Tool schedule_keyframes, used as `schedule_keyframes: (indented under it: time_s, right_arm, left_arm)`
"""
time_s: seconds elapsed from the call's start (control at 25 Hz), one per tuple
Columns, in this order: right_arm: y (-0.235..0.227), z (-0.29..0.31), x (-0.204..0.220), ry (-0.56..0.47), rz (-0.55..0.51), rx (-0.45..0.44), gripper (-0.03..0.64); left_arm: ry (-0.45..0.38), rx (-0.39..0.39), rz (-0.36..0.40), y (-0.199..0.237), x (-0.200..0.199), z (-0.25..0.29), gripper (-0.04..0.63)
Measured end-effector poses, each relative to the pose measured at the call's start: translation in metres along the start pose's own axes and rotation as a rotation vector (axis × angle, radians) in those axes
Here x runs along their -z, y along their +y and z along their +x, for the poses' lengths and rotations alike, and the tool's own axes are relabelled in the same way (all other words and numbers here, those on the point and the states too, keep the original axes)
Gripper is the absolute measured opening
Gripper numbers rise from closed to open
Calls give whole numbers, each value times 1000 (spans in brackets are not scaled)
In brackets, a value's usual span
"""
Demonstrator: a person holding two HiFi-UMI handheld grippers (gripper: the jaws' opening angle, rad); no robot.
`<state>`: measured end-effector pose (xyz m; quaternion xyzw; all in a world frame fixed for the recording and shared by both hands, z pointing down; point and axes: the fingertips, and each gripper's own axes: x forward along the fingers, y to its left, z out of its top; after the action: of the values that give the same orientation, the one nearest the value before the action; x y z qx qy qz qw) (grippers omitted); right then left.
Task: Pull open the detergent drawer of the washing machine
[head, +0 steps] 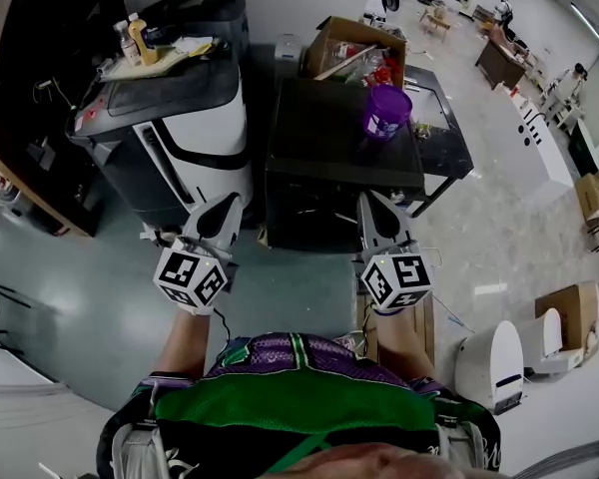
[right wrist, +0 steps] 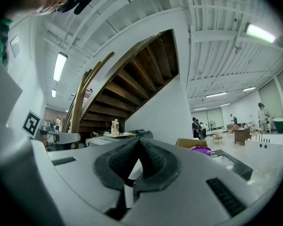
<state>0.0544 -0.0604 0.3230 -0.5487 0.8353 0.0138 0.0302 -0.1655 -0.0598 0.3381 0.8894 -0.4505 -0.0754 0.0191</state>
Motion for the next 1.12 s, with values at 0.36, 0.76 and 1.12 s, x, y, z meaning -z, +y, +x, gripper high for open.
schedule_keyframes:
  time_s: [0.36, 0.76, 1.12]
  right_arm:
    - [0, -2, 1, 14, 6, -20, 0]
    - [-64, 5, -10, -7, 12, -75, 0]
    - [-117, 10, -22, -33, 37, -145, 2]
  left_arm:
    - [21, 25, -52, -1, 14, 10, 17]
    - [9, -6, -116, -26, 22, 68, 17]
    - [-1, -42, -123, -62, 17, 117, 17]
